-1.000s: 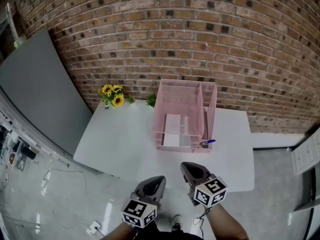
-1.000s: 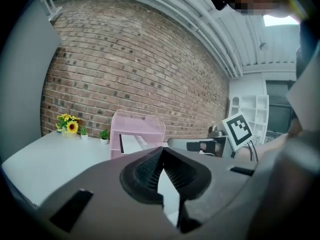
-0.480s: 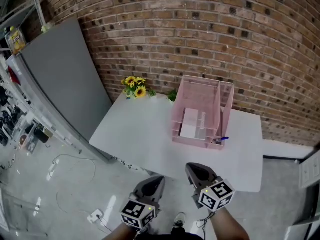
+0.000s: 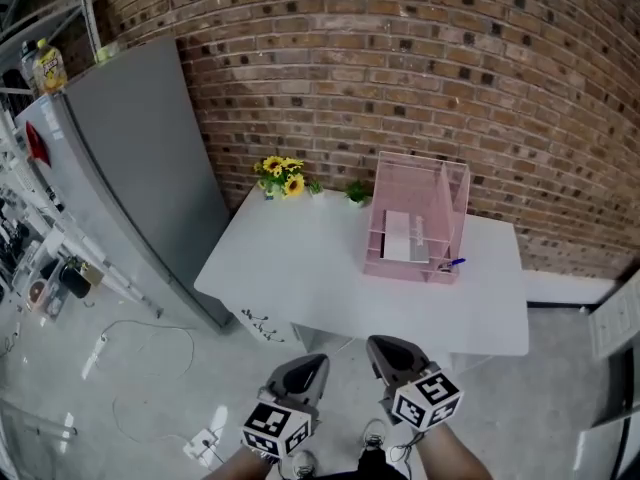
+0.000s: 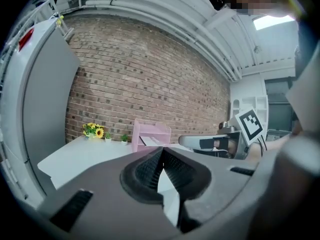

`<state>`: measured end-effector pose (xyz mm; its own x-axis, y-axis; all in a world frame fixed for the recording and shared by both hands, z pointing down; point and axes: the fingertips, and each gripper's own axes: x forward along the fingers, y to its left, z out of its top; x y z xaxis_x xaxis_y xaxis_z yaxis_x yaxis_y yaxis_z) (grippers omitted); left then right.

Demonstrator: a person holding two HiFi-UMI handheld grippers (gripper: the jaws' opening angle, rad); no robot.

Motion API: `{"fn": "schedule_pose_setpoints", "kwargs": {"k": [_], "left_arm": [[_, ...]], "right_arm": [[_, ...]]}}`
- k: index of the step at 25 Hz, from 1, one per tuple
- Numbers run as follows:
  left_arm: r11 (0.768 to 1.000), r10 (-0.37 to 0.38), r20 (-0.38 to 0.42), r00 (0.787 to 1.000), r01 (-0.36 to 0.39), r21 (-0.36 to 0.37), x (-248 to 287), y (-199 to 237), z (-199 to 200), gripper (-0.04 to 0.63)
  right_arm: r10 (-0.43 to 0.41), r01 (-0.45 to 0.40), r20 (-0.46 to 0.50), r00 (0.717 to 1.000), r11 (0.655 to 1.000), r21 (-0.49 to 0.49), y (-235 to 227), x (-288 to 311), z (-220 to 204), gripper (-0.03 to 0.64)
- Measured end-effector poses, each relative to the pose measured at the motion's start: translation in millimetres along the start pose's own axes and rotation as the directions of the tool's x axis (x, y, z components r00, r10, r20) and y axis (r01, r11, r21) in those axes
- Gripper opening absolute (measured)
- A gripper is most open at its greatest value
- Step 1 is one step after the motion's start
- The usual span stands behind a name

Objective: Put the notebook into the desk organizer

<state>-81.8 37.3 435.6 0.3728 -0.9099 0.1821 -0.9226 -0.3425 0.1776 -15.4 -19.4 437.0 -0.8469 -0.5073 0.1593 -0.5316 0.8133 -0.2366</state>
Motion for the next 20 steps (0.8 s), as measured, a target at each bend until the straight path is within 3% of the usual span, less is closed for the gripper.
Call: {"fn": "schedule_pose_setpoints", "kwargs": {"k": [6, 14, 20], "left_arm": [[0.994, -0.113, 0.006, 0.994, 0.113, 0.012, -43, -3, -7, 0.005], [0.962, -0.272, -0.008, 0.962, 0.272, 0.023, -69, -42, -17, 0.005], [0.948, -0.316, -0.004, 0.949, 0.316, 0.019, -78, -59, -17, 0.005]], "right_arm": [[-0.137, 0.138, 0.017, 0.99, 0.99, -0.042, 51, -27, -8, 0.003], [-0.316, 0.318, 0.037, 0.948, 0.947, -0.044, 78, -86, -21, 0.003], [-0.377, 0.378, 0.04, 0.926, 0.925, -0.034, 83, -114, -25, 0.003]]}}
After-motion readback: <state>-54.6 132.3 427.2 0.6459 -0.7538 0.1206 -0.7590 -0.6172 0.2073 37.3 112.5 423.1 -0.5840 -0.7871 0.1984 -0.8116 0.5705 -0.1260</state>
